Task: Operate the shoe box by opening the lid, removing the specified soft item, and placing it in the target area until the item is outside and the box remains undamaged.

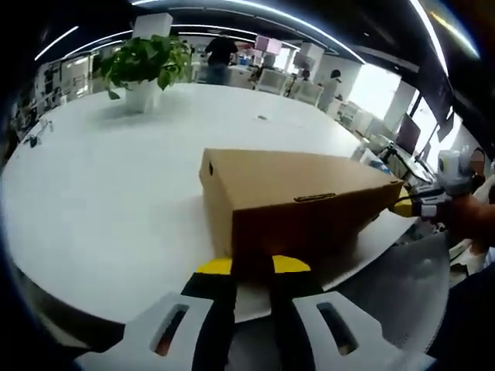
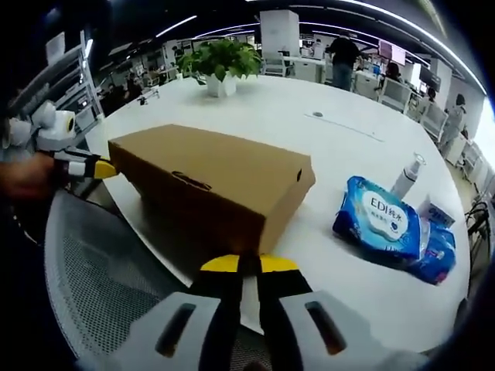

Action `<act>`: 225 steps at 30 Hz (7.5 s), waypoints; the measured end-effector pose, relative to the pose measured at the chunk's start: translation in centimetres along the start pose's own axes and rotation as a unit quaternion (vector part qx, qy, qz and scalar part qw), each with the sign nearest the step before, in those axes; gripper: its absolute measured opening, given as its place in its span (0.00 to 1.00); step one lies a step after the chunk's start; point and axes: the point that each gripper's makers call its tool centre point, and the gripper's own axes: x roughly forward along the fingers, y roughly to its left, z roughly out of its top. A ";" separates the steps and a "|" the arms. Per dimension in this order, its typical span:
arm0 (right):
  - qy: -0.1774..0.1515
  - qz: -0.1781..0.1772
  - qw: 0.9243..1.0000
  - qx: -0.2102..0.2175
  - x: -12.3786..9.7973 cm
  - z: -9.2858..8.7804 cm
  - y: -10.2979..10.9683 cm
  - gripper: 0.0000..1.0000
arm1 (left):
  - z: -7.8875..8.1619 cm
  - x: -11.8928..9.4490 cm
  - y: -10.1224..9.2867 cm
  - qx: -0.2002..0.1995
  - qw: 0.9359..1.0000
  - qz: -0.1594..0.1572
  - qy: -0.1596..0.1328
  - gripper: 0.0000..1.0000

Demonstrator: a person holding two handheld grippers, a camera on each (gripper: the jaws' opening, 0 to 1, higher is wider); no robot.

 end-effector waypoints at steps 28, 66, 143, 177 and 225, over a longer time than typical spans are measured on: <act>0.040 0.009 0.999 -0.007 2.4 -2.7 -0.6 0.04 | -2.8 2.3 0.9 -0.003 0.999 0.009 0.050 0.14; -0.033 0.015 0.999 -0.033 0.2 3.2 0.1 0.07 | 3.6 0.1 -0.6 0.055 0.998 0.001 -0.034 0.12; -0.003 0.043 0.997 -0.070 2.3 -0.1 0.0 0.24 | 0.4 1.8 0.2 0.177 0.984 -0.034 0.015 0.31; -0.012 0.031 0.997 -0.064 4.6 2.9 -5.5 0.24 | 5.4 7.6 -0.6 0.201 0.979 -0.033 0.023 0.33; -0.028 -0.032 0.999 -0.027 3.6 2.9 -11.1 0.48 | 7.9 9.0 -1.7 0.188 0.981 -0.051 0.006 0.50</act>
